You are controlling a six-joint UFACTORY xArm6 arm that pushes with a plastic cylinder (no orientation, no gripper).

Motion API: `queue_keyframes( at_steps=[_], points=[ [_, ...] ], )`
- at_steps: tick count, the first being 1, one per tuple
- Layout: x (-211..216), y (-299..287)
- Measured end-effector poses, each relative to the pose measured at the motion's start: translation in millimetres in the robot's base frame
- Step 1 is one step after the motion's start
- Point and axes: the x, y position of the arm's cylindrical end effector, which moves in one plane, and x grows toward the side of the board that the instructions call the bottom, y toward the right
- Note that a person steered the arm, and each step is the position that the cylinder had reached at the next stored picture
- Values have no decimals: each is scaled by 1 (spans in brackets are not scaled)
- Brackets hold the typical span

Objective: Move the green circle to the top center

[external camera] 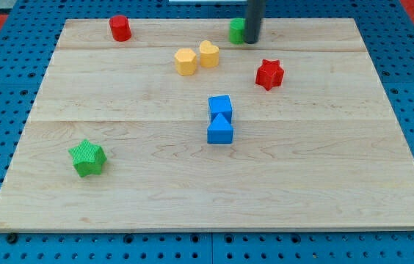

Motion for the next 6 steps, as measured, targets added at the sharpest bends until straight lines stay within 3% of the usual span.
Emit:
queue_keyframes(
  at_steps=[1,2,3,6],
  points=[
    [-7,42],
    [-34,41],
    [-32,0],
    [-31,-7]
  ],
)
